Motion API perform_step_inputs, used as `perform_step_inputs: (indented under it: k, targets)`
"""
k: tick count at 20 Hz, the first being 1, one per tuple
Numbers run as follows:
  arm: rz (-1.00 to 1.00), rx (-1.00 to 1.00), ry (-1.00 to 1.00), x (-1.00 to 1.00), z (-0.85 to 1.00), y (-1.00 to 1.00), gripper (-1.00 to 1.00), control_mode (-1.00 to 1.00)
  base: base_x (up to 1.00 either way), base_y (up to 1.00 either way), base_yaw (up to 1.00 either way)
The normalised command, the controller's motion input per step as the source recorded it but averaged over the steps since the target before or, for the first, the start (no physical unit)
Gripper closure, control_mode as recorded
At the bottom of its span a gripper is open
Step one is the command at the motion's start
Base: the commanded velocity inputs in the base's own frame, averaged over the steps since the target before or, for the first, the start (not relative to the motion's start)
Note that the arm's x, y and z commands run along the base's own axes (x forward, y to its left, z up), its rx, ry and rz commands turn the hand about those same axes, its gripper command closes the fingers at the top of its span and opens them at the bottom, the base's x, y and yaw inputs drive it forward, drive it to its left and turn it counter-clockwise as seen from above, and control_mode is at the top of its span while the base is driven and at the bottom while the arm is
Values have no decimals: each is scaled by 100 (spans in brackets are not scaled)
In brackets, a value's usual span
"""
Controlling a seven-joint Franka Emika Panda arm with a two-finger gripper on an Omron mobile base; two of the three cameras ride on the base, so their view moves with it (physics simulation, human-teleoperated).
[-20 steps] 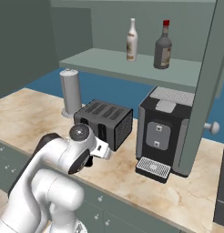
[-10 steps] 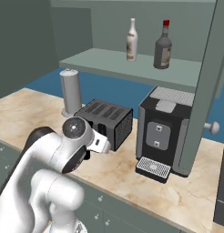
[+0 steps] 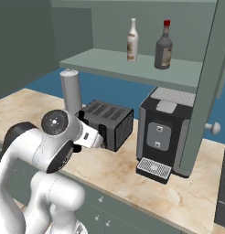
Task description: Sort all alcoholic drinks to one cabinet, and non-alcoholic drinks to the other.
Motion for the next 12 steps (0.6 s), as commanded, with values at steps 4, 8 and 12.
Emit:
perform_step_inputs:
  k: [4,8,12]
  targets:
    - [-8,-3,-15,-33,36,27,100,-100,0,0,0]
    - [-10,-5,-14,-27,26,26,100,-100,0,0,0]
    - [-11,-7,-13,-21,12,27,100,-100,0,0,0]
